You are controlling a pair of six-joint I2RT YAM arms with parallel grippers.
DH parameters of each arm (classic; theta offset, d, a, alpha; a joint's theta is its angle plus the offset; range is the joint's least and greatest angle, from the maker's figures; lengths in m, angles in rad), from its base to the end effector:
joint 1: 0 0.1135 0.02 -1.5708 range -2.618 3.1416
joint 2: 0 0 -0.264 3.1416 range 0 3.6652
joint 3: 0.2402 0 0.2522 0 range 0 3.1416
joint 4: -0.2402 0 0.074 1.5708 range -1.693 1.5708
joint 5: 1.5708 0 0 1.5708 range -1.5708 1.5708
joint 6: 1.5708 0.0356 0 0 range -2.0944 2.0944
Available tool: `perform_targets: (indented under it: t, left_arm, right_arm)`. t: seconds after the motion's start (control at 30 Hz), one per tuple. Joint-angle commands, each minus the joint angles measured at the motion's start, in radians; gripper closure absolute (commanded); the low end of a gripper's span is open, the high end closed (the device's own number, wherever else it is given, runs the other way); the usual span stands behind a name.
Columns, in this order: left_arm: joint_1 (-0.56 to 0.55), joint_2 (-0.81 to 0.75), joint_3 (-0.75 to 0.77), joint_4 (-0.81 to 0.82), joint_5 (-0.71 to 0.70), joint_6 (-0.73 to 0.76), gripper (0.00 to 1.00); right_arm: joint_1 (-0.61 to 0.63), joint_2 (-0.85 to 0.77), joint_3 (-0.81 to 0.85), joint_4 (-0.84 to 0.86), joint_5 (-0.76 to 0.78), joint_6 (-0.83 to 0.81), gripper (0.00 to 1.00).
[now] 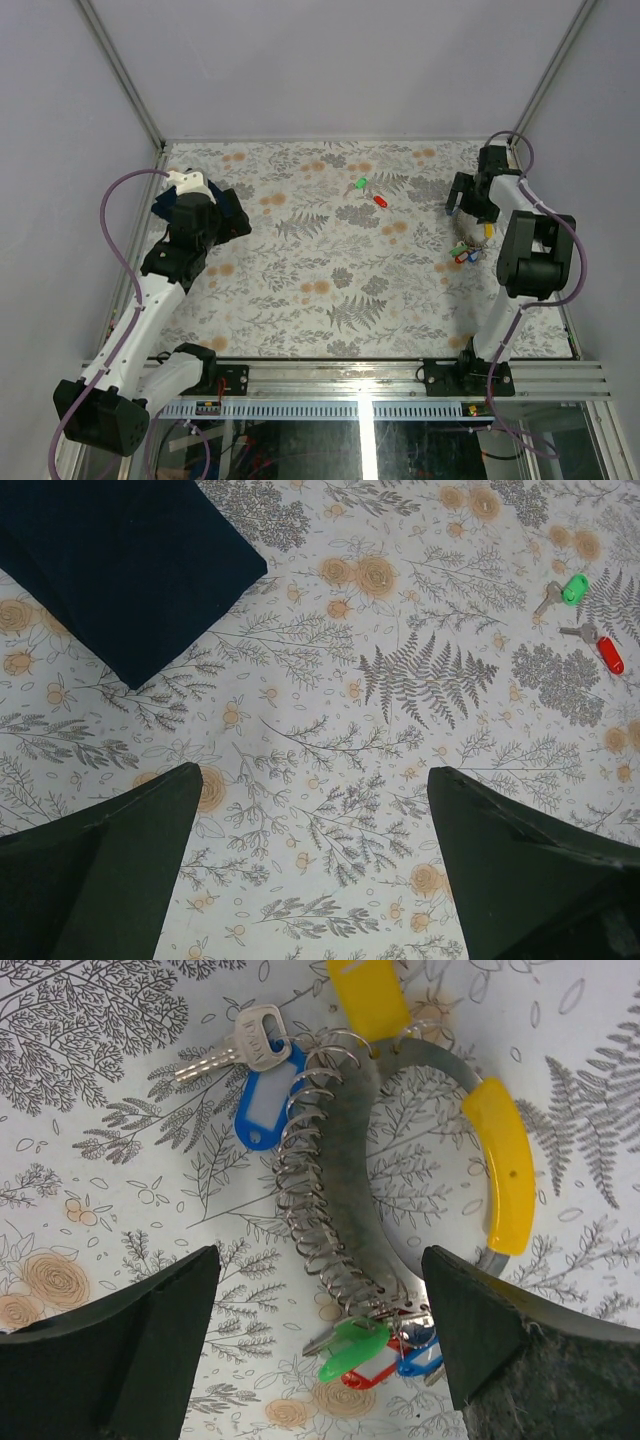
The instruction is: Put the keys on the keyring
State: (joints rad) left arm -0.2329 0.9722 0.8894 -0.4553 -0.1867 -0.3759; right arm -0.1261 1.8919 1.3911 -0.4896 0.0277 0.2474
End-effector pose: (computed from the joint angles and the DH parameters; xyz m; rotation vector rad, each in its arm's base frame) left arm 0.2097 -0.0429 0.3153 -0.2614 2.0868 -0.1698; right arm 0.4037 -0.0522 0.2074 0.4858 2.5141 0.0109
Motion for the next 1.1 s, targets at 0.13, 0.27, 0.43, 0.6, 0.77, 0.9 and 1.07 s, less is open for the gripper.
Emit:
perform_targets:
  t: [0.13, 0.27, 0.43, 0.6, 0.77, 0.9, 1.07]
  left_arm:
    - [0.007, -0.009, -0.009, 0.067, 0.018, 0.033, 0.00]
    - [0.006, -0.004, -0.012, 0.073, 0.040, 0.034, 0.00]
    - [0.007, 0.005, -0.010, 0.076, 0.057, 0.037, 0.00]
    - [0.007, 0.006, -0.011, 0.078, 0.053, 0.042, 0.00]
    - [0.007, 0.011, -0.010, 0.078, 0.057, 0.043, 0.00]
    - [0.008, 0.012, -0.011, 0.078, 0.058, 0.043, 0.00]
    - [0.007, 0.016, -0.011, 0.078, 0.059, 0.044, 0.00]
  right_arm:
    - [-0.016, 0.094, 0.113, -0.037, -0.073, -0.081, 0.12]
    - [-0.024, 0.132, 0.148, -0.072, -0.088, -0.106, 0.13]
    - [-0.029, 0.166, 0.166, -0.096, -0.129, -0.132, 0.14]
    - [-0.030, 0.188, 0.193, -0.120, -0.164, -0.142, 0.18]
    - [-0.030, 0.209, 0.209, -0.141, -0.160, -0.152, 0.20]
    - [-0.030, 0.214, 0.208, -0.147, -0.155, -0.159, 0.22]
    - [-0.030, 0.220, 0.210, -0.158, -0.168, -0.163, 0.28]
